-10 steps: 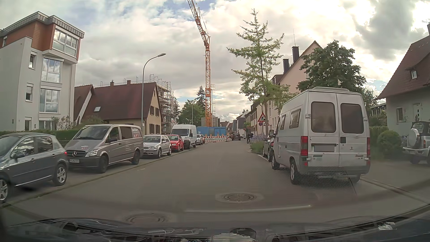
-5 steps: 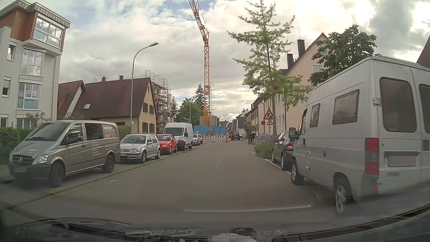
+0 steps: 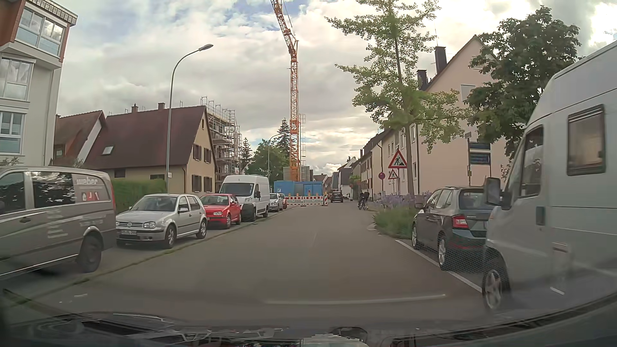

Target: Follow the waypoints while adhering to traffic rules and regulations

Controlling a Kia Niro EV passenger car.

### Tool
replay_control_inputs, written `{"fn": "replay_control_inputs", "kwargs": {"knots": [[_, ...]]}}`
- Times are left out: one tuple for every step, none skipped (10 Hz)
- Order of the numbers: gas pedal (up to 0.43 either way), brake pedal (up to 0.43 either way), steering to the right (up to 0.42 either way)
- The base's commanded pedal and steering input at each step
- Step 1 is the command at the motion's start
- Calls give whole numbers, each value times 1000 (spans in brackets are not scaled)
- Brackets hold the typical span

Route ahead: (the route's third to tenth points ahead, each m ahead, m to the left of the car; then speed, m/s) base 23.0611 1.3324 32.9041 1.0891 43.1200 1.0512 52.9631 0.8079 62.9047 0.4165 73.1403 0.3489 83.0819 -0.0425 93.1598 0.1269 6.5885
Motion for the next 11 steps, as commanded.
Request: {"fn": "replay_control_inputs", "kwargs": {"knots": [[0, 0, 9], [0, 0, 11], [0, 0, 14], [0, 0, 17], [0, 12, 18], [0, 37, 18], [0, 61, 19], [0, 85, 18], [0, 98, 19], [0, 98, 18], [0, 98, 19]]}}
